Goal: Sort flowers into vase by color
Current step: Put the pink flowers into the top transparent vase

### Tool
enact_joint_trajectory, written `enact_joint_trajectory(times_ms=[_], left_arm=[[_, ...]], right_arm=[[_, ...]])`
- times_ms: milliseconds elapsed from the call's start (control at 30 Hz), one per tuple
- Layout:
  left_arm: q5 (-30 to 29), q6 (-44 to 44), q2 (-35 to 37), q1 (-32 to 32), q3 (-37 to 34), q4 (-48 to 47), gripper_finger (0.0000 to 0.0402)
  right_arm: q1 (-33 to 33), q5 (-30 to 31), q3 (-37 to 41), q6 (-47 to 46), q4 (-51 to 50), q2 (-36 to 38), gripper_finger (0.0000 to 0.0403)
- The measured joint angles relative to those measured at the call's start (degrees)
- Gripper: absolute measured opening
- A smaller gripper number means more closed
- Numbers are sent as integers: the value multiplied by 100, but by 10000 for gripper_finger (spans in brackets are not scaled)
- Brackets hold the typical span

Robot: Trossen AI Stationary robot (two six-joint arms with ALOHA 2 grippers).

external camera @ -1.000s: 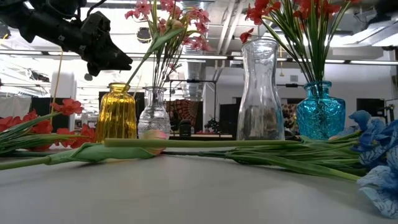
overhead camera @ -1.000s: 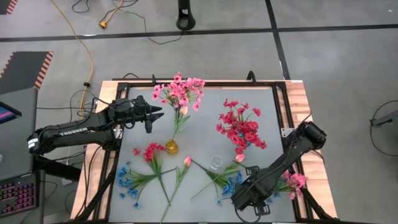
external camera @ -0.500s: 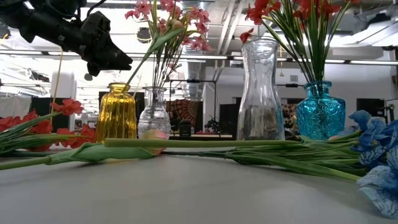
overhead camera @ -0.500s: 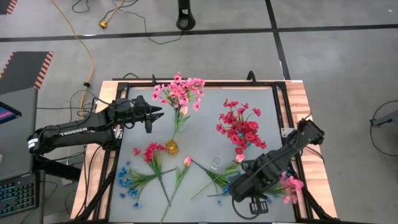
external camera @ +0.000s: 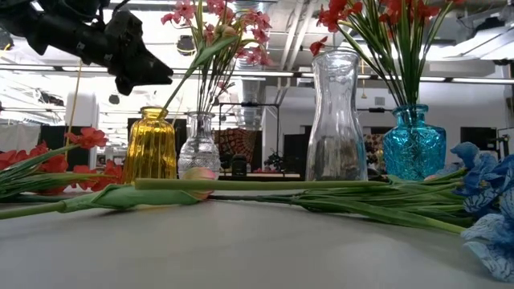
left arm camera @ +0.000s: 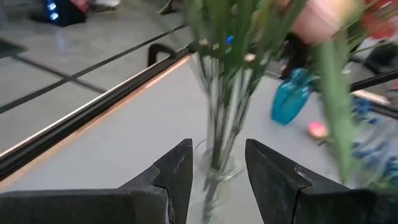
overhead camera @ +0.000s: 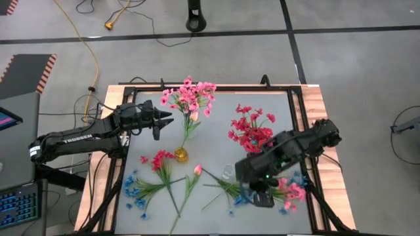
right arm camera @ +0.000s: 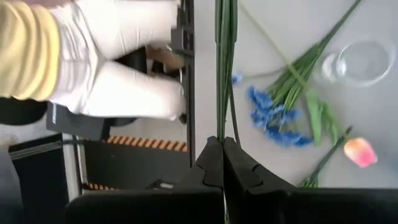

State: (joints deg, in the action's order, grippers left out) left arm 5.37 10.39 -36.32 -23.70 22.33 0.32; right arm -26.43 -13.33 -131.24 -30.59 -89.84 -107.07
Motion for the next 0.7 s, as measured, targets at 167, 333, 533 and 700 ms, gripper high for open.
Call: enact_joint_trajectory(times_ms=[167,333,533,700], left_arm=[[228,-72,2,2,121,170,135],[387,-319,39,0,389,163,135],[528,-457,179,0,723,179,135],[628,-463,363,0,840,186,135]], right_arm=[[427,-5,-359,606,181,0,18],[875,-12,-371,1193,779,59,20],[1391,-210,-376,1756,1858,72,21],[1785,-425,-376,1912,2926,72,21]])
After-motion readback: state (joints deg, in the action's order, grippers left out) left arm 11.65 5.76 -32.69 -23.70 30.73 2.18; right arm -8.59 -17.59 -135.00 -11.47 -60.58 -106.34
